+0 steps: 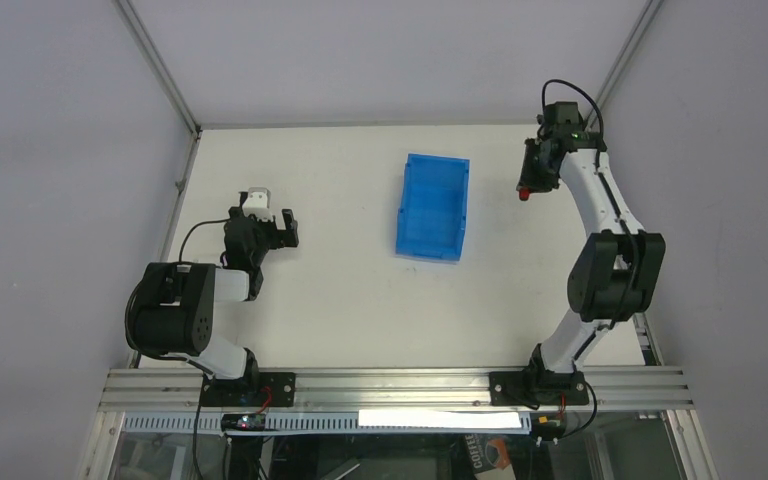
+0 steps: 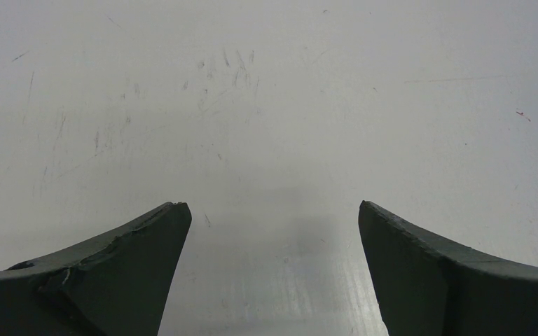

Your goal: Put the screwdriver in the bin

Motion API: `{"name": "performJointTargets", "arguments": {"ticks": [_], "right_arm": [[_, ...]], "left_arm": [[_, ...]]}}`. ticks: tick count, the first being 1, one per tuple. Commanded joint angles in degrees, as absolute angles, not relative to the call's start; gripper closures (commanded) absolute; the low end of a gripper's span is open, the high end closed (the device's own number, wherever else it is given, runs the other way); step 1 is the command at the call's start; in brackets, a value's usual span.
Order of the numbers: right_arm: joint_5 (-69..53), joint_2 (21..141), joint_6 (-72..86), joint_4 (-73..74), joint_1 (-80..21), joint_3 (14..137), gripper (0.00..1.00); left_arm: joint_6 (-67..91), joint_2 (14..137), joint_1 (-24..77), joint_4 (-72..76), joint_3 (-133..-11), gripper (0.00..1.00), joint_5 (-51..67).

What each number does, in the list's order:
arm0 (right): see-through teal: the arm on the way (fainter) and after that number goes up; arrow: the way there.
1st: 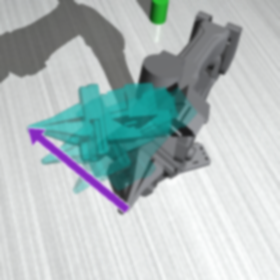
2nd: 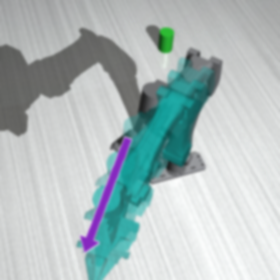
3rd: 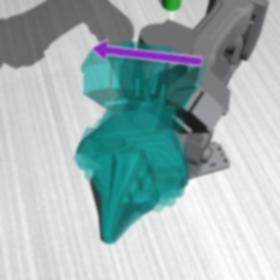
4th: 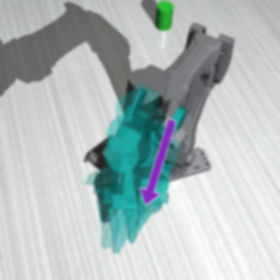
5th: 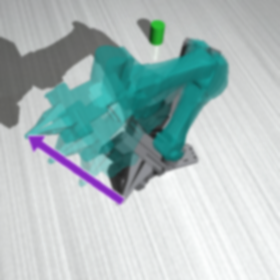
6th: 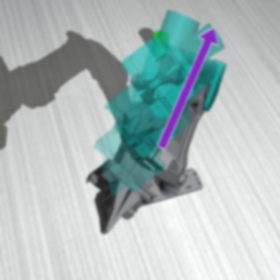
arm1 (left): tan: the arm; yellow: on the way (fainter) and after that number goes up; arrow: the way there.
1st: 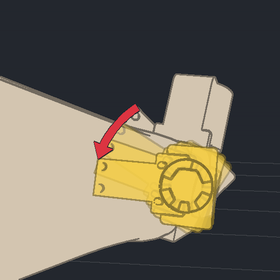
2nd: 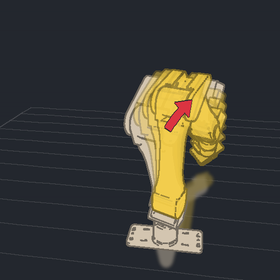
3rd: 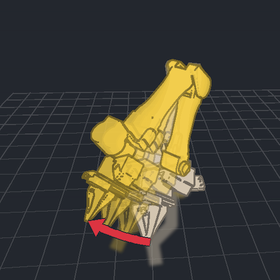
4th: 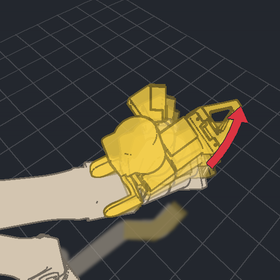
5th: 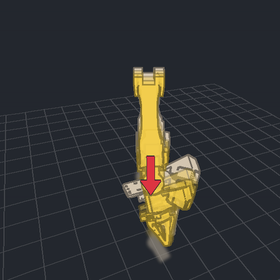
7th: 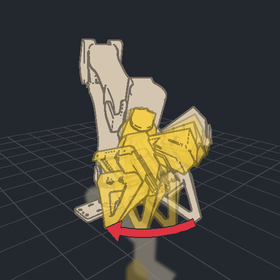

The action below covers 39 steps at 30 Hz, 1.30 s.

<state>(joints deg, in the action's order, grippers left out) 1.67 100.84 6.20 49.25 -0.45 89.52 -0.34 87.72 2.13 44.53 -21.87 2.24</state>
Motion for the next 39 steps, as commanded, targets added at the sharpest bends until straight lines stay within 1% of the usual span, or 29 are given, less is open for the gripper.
{"name": "performJointTargets", "arguments": {"ticks": [1,5,10,15,19,22,25,35,39], "right_arm": [[-4.7,93.8,12.4,52.8,-3.5,92.5,0.93],[-11.2,90.4,15.7,50.0,-8.7,93.1,0.93],[-11.1,90.3,18.8,47.4,-16.9,94.3,0.93],[-6.7,92.9,20.8,44.8,-24.3,95.8,0.93],[1.5,95.2,22.2,42.5,-28.3,95.2,0.93],[7.0,97.3,22.5,40.4,-30.0,93.3,0.93],[9.1,99.0,21.7,37.3,-30.9,90.2,0.92],[11.5,104.2,18.6,26.7,-32.5,79.4,0.87],[13.1,108.0,18.7,26.4,-32.7,79.1,0.85]], "left_arm": [[0.7,86.4,1.8,46.2,-21.8,0.01,3.1],[0.8,86.3,1.8,46.2,-21.8,0.01,3.2],[0.8,86.3,1.8,46.2,-21.8,0.01,3.2],[0.8,86.3,1.8,46.2,-21.8,0.01,3.2],[0.8,86.3,1.8,46.2,-21.8,0.01,3.2],[0.8,86.4,1.8,46.2,-21.8,0.01,3.2],[0.8,86.4,1.8,46.2,-21.8,0.01,3.2],[0.8,86.3,1.8,46.2,-21.8,0.01,3.2],[0.8,86.4,1.8,46.2,-21.8,0.01,3.2]]}}
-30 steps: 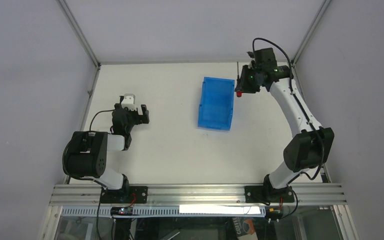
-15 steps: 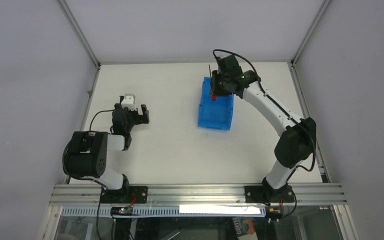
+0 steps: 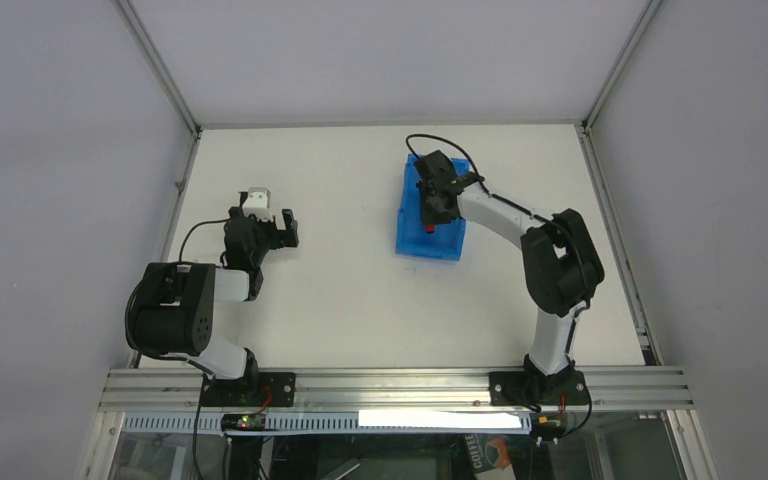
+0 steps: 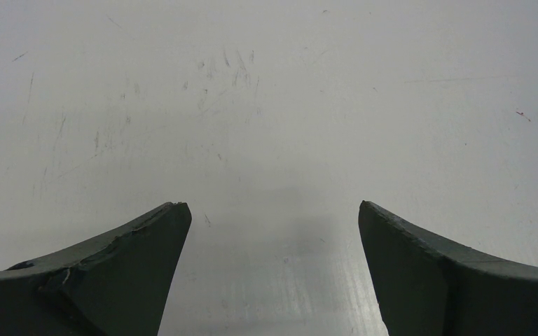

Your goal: Put the screwdriver in the bin

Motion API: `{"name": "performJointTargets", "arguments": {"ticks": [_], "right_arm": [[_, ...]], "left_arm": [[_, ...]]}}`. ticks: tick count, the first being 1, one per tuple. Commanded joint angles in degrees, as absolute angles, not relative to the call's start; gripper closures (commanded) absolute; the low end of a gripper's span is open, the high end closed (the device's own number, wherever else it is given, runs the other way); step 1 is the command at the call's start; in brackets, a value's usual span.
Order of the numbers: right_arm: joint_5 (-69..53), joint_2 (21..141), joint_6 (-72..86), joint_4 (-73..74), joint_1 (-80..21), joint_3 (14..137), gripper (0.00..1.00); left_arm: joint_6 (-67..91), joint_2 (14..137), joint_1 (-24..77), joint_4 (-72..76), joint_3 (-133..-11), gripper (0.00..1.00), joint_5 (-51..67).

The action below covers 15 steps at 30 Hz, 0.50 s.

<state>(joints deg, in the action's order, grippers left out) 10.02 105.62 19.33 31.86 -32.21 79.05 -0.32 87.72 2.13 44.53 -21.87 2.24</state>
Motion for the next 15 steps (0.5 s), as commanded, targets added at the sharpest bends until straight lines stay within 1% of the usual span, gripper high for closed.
{"name": "performJointTargets", "arguments": {"ticks": [1,3,6,9,15], "right_arm": [[13.6,108.8,18.8,26.3,-32.7,79.0,0.84],[14.4,110.1,18.9,26.0,-33.0,79.0,0.79],[15.9,110.9,19.2,25.9,-33.5,79.1,0.65],[17.1,110.7,19.6,26.0,-33.9,79.4,0.55],[18.5,107.7,19.5,27.9,-34.4,81.6,0.5]], "left_arm": [[0.7,86.4,1.8,46.2,-21.8,0.01,3.2],[0.8,86.3,1.8,46.2,-21.8,0.01,3.2],[0.8,86.3,1.8,46.2,-21.8,0.01,3.2],[0.8,86.4,1.8,46.2,-21.8,0.01,3.1],[0.8,86.3,1.8,46.2,-21.8,0.01,3.2]]}}
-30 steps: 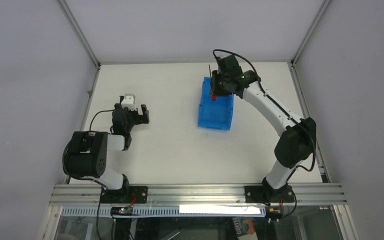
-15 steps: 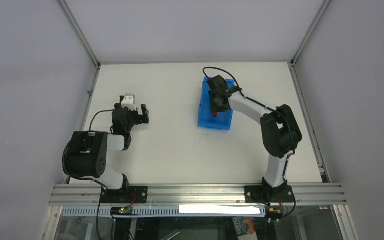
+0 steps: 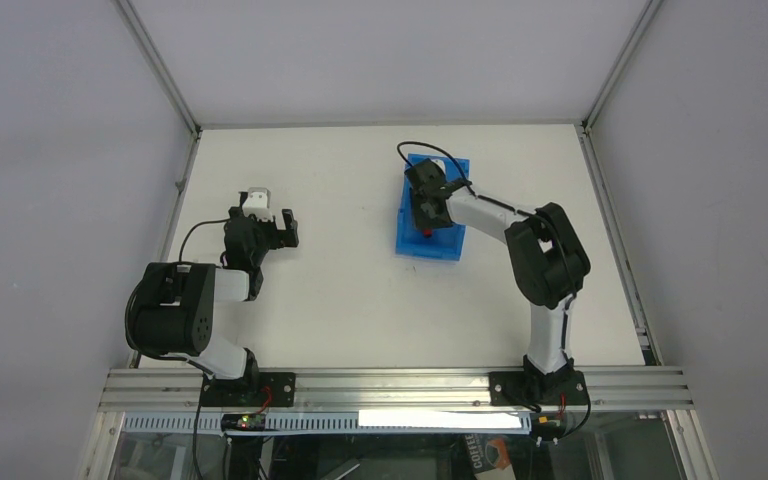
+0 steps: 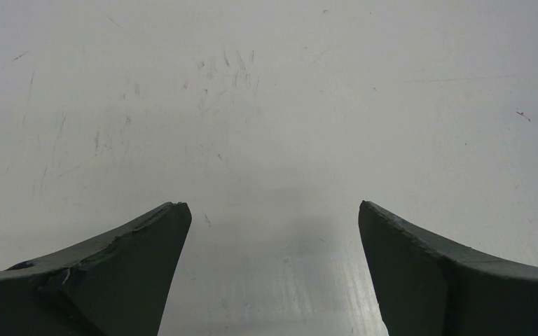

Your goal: Put the screwdriver in the bin

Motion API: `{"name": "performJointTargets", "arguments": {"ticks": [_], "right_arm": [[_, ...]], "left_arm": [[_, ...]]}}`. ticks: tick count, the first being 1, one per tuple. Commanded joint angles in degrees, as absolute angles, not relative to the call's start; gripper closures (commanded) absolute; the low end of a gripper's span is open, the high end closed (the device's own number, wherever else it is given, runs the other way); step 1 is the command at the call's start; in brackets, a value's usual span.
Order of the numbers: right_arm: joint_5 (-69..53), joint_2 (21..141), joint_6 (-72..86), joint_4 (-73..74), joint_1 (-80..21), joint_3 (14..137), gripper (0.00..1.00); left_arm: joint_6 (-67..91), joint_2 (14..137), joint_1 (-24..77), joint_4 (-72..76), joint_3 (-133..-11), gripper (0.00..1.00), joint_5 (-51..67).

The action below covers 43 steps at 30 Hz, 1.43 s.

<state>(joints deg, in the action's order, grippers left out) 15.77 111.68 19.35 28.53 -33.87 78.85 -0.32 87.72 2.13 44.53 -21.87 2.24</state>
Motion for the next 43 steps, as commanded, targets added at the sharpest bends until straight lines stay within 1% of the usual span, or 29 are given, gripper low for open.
{"name": "performJointTargets", "arguments": {"ticks": [1,5,7,11,14,18,22,26,30,32,43], "right_arm": [[18.5,106.6,19.5,27.9,-34.5,81.9,0.48],[19.2,101.3,19.3,27.9,-34.6,82.6,0.44],[19.5,98.2,18.3,28.1,-34.6,83.1,0.39],[21.2,94.1,16.6,29.9,-33.7,83.6,0.2],[22.0,90.9,14.5,31.8,-31.5,82.9,0.02],[19.9,86.2,11.7,32.8,-24.9,79.5,0.01],[12.9,81.8,8.0,32.8,-15.3,76.0,0.01],[10.7,79.9,4.1,33.3,-7.5,74.0,0.01],[7.2,79.2,2.0,33.1,-2.2,72.9,0.01],[6.2,79.2,1.3,32.8,-1.1,72.3,0.01],[9.0,76.8,1.9,26.3,-1.1,67.3,0.01]], "left_arm": [[0.8,86.4,1.8,46.2,-21.8,0.01,3.2],[0.8,86.3,1.8,46.2,-21.8,0.01,3.2],[0.8,86.4,1.8,46.2,-21.8,0.01,3.2],[0.8,86.4,1.8,46.2,-21.8,0.01,3.2],[0.8,86.4,1.8,46.2,-21.8,0.01,3.1],[0.8,86.4,1.8,46.2,-21.8,0.01,3.2],[0.8,86.4,1.8,46.3,-21.8,0.01,3.2],[0.7,86.4,1.8,46.2,-21.8,0.01,3.2],[0.8,86.4,1.8,46.2,-21.8,0.01,3.2],[0.7,86.4,1.8,46.2,-21.8,0.01,3.1],[0.8,86.3,1.8,46.2,-21.8,0.01,3.2]]}}
